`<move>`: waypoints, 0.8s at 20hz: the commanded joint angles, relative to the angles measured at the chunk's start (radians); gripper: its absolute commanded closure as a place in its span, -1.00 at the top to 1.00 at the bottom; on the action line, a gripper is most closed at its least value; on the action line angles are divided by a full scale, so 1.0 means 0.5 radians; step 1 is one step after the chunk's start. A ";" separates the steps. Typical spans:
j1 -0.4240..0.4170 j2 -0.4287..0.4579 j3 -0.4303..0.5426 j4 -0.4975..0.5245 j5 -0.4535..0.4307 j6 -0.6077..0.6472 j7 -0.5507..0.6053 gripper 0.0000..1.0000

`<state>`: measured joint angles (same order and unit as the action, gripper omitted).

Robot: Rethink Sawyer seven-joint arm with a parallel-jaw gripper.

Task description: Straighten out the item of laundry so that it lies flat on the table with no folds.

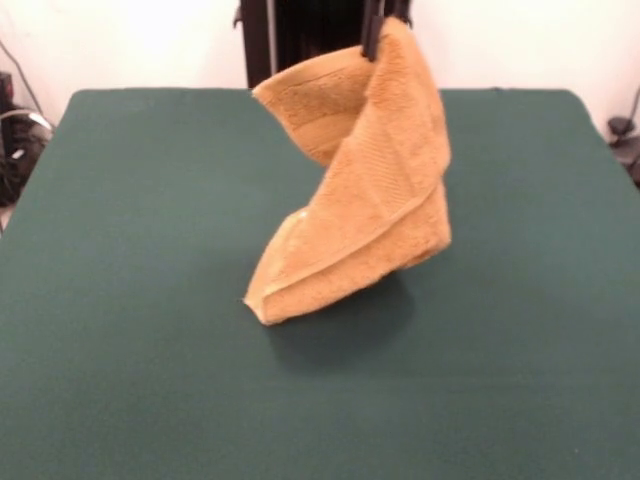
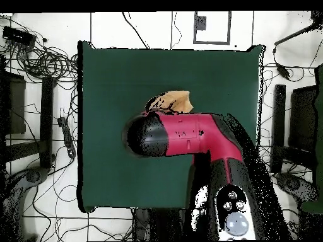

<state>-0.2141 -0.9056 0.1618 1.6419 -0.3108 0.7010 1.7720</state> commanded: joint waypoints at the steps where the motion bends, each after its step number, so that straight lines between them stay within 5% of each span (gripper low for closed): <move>1: 0.154 0.085 -0.073 0.067 -0.067 -0.015 0.322 -1.00; 16: 0.393 0.358 -0.402 0.138 -0.166 -0.802 0.513 -1.00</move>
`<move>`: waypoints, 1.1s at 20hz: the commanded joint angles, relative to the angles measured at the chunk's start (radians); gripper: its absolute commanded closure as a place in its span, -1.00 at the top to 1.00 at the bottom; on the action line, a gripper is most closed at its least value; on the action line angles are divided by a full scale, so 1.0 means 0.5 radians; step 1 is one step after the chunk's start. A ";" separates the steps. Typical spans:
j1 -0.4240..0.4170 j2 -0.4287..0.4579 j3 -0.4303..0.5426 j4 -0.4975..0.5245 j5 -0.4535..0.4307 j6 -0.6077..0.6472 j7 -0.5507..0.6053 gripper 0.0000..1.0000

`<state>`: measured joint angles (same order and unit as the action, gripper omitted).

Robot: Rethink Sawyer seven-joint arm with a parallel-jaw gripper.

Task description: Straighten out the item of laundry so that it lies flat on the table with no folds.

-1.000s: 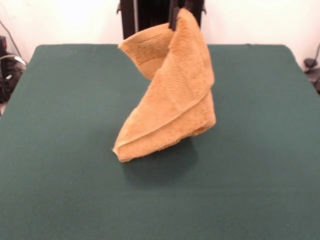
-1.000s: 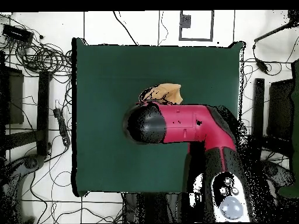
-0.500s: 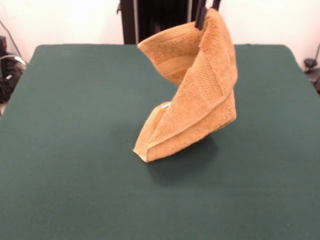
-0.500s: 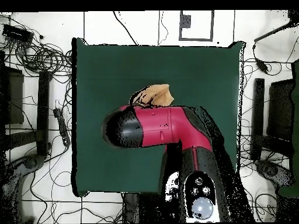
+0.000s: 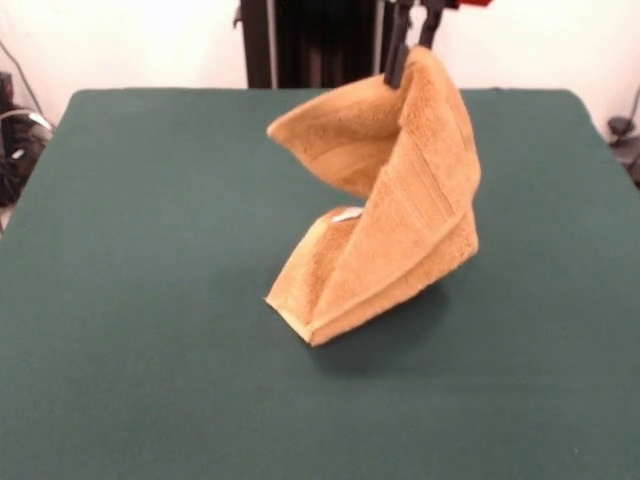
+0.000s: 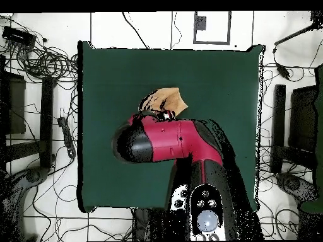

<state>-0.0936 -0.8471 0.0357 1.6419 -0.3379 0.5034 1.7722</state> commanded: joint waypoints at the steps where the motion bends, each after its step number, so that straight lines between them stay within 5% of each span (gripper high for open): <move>1: 0.175 0.255 -0.182 0.136 -0.118 -0.445 0.512 -1.00; 14: 0.569 0.485 -0.711 -0.012 0.029 -0.672 0.566 -1.00; 22: 0.843 0.685 -1.039 -0.169 0.169 -0.586 0.673 -1.00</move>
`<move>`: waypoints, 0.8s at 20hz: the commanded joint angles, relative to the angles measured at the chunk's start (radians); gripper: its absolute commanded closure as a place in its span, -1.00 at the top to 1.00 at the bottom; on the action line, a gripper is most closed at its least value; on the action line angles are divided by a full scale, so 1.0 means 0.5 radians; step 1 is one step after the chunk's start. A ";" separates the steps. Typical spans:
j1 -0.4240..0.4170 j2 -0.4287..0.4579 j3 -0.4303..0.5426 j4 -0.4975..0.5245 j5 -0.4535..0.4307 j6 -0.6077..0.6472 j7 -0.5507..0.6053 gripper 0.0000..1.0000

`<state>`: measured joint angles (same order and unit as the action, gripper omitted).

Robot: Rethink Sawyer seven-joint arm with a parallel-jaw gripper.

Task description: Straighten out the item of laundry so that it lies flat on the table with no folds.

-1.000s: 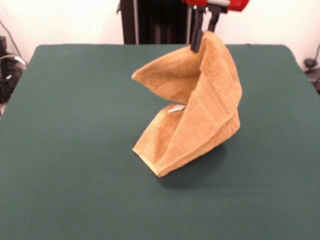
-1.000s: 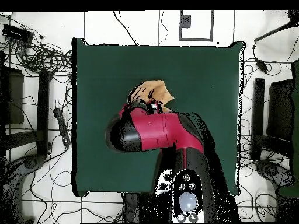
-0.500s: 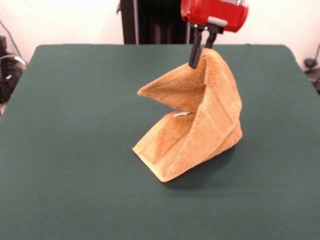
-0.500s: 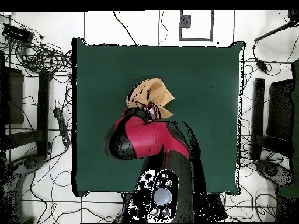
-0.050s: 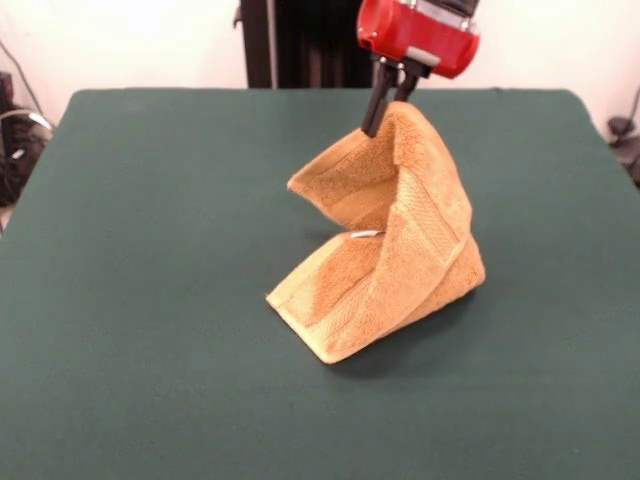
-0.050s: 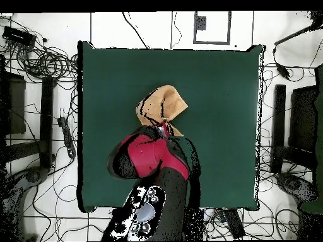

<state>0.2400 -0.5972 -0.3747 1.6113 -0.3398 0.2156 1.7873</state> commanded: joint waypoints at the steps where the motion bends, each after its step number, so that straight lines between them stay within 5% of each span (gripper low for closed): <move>1: 0.200 0.199 -0.246 -0.114 0.188 0.002 0.645 -1.00; 16: 0.538 0.500 -0.620 -0.248 0.630 0.232 0.744 -1.00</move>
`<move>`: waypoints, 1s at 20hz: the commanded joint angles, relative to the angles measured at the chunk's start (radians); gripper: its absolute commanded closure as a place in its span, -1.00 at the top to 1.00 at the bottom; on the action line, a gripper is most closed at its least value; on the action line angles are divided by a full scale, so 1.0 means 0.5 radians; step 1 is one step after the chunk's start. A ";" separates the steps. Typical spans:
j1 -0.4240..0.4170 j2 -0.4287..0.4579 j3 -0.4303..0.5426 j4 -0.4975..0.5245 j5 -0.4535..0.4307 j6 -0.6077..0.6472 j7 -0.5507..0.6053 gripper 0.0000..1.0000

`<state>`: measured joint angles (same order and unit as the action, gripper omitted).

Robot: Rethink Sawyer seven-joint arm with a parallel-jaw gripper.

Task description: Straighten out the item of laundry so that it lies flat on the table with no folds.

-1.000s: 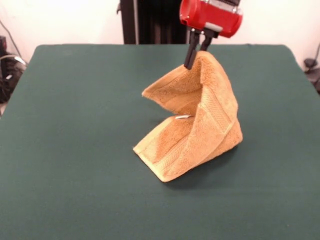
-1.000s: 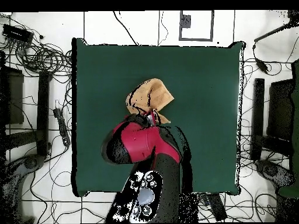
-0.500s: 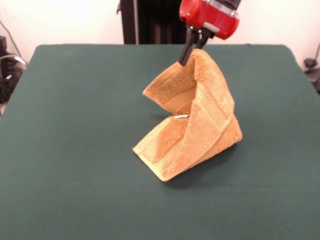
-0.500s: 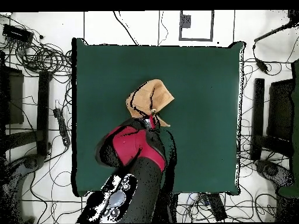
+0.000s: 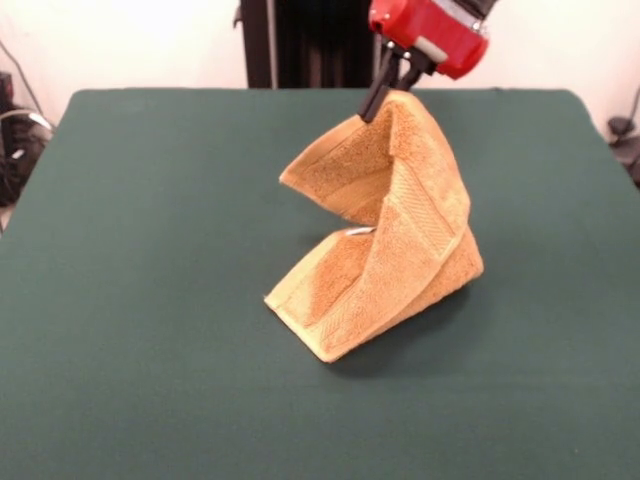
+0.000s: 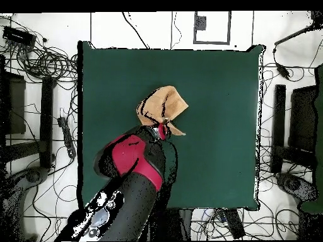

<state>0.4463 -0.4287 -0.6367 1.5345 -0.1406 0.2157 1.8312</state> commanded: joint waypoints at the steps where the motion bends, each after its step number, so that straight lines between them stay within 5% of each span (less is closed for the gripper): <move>1: 0.135 0.150 -0.115 -0.070 0.241 0.223 0.639 -1.00; 20: 0.388 0.614 -0.340 -0.109 0.708 0.099 0.840 -1.00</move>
<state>0.6036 -0.2083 -0.8371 1.4937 0.0967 0.2157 1.9205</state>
